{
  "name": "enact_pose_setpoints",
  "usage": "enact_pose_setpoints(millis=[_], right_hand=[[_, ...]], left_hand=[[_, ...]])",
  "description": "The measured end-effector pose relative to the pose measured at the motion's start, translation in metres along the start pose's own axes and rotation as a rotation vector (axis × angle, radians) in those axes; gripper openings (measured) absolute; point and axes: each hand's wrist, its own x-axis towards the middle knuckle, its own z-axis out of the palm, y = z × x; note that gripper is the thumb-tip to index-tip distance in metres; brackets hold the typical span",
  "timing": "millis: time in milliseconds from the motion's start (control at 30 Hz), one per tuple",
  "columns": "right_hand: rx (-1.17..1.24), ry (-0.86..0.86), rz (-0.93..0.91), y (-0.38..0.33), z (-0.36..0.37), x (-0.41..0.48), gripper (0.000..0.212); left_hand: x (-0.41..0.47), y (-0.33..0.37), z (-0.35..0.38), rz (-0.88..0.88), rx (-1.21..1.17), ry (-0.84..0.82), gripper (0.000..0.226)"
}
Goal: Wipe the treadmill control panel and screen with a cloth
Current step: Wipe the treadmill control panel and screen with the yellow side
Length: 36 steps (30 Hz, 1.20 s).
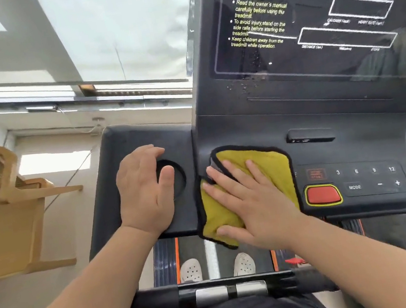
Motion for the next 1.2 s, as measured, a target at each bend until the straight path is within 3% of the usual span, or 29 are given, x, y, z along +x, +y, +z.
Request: enact_pose_setpoints(millis=[167,333,533,667,800,967,1200], right_hand=[[-0.002,0.020,0.144,0.041,-0.021,0.048,0.084],[0.063,0.063,0.259,0.011,-0.018,0.064,0.088],[0.089,0.014,0.117,-0.021,-0.005,0.015,0.081],[0.037,-0.007,0.032,0.010,0.007,-0.027,0.079],[0.099,-0.015,0.237,0.049,-0.003,-0.010,0.082],[0.109,0.041,0.381,0.021,-0.014,0.036,0.086],[0.128,-0.002,0.213,-0.002,0.002,-0.018,0.083]], left_hand=[[0.001,-0.001,0.000,-0.045,0.002,-0.047,0.059],[0.001,0.000,0.002,-0.072,0.054,-0.081,0.057],[0.002,0.000,0.005,-0.090,0.106,-0.107,0.057],[0.003,0.002,0.004,-0.090,0.113,-0.110,0.055],[0.004,0.002,0.005,-0.092,0.151,-0.123,0.056],[0.004,0.002,0.008,-0.093,0.238,-0.145,0.060],[0.006,0.003,0.004,-0.066,0.360,-0.244,0.066]])
